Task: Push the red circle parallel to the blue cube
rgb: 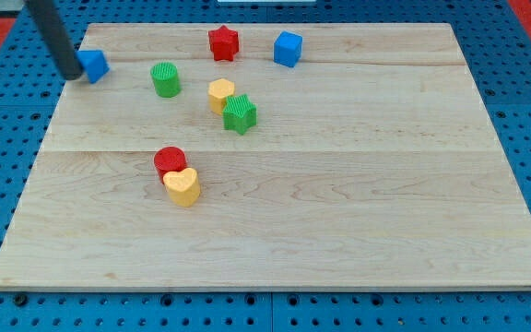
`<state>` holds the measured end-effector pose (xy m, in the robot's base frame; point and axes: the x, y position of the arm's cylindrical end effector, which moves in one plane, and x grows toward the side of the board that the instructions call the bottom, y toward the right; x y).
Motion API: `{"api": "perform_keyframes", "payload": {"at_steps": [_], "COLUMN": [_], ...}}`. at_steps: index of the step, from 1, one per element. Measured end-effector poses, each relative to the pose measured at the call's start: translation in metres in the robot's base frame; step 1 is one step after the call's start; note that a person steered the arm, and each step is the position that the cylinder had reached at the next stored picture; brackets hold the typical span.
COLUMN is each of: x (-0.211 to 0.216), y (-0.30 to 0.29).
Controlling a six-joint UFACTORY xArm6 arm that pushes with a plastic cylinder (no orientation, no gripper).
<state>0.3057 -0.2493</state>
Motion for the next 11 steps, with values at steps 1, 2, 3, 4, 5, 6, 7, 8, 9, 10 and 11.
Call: {"api": "perform_keyframes", "payload": {"at_steps": [1,2,3,4,5,6,7,8,9,10,11], "x": [-0.011,-0.046,-0.012,0.094,0.148,0.179,0.149,0.121,0.138,0.17,0.157], "y": [0.022,0.022,0.022,0.012,0.05,0.094,0.151,0.193,0.222,0.23,0.261]}}
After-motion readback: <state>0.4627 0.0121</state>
